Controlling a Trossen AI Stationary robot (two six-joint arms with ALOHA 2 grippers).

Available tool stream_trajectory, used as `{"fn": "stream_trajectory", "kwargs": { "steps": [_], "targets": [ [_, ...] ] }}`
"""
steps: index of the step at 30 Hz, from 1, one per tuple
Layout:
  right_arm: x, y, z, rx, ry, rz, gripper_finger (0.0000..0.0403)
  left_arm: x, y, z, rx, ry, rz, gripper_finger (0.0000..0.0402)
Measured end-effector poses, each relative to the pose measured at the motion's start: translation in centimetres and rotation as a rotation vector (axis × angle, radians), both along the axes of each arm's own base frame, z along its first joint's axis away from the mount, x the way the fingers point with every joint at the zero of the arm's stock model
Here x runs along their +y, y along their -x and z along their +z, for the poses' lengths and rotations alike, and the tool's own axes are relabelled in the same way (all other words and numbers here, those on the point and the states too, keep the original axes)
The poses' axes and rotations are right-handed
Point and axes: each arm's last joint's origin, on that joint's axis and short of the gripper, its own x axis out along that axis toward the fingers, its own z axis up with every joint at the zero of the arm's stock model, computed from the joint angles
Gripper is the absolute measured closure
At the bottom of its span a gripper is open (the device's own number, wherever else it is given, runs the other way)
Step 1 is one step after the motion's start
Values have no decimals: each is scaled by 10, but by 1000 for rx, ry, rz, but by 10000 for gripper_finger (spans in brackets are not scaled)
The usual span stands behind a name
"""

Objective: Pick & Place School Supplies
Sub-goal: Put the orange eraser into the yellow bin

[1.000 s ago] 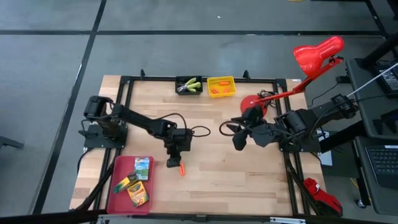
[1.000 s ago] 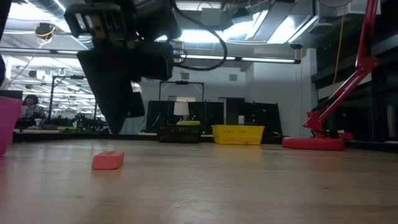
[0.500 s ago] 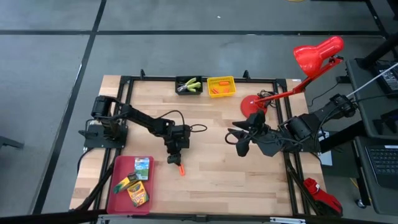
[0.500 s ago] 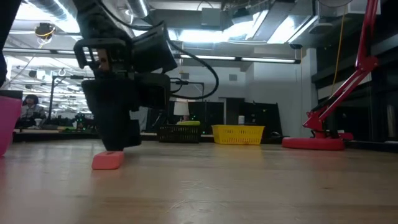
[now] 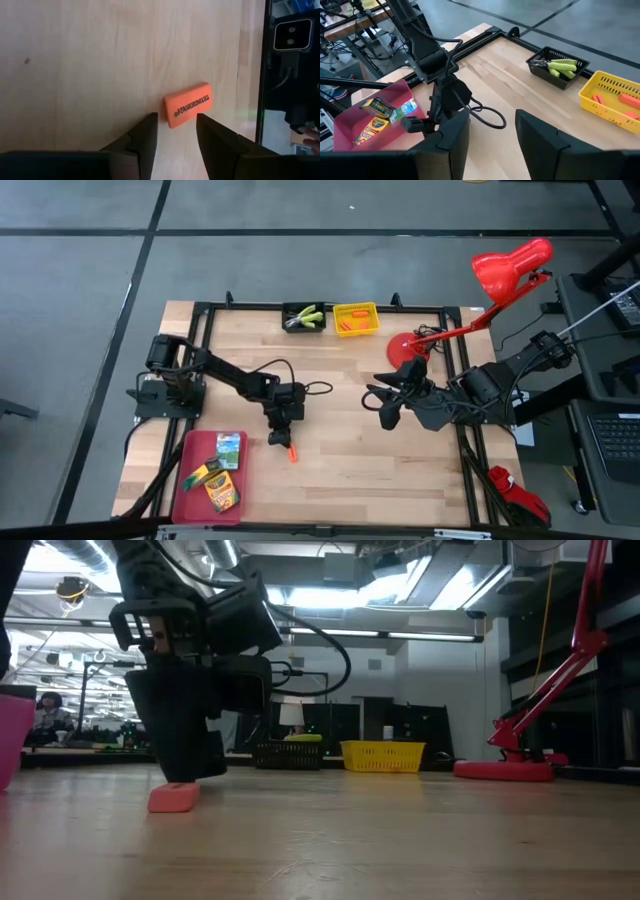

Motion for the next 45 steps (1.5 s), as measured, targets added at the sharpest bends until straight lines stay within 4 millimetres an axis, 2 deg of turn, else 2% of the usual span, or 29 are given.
{"fn": "stream_trajectory", "kwargs": {
  "steps": [11, 15, 22, 27, 31, 37, 40, 45],
  "targets": [
    [-1, 0, 0, -7, 18, -18, 241, -8, -1, 0, 11, -4, 13, 277],
    [-1, 0, 0, -7, 18, -18, 241, -7, -1, 0, 17, 0, 33, 306],
    [-1, 0, 0, -7, 18, -17, 241, -7, -1, 0, 27, 3, 45, 390],
    [-1, 0, 0, -5, 22, -16, 241, -6, -1, 0, 34, 25, 42, 399],
    [-1, 0, 0, -3, 25, -14, 244, 0, -2, 2, 15, 36, 60, 399],
    [-1, 0, 0, 2, 37, -7, 279, 5, -2, 3, 10, 28, 65, 393],
    [0, 0, 1, 4, 50, 1, 297, 3, -2, 3, 6, 26, 55, 368],
    [1, -2, 3, -8, 73, 17, 304, 1, -2, 4, 5, 27, 48, 300]
  ]
}}
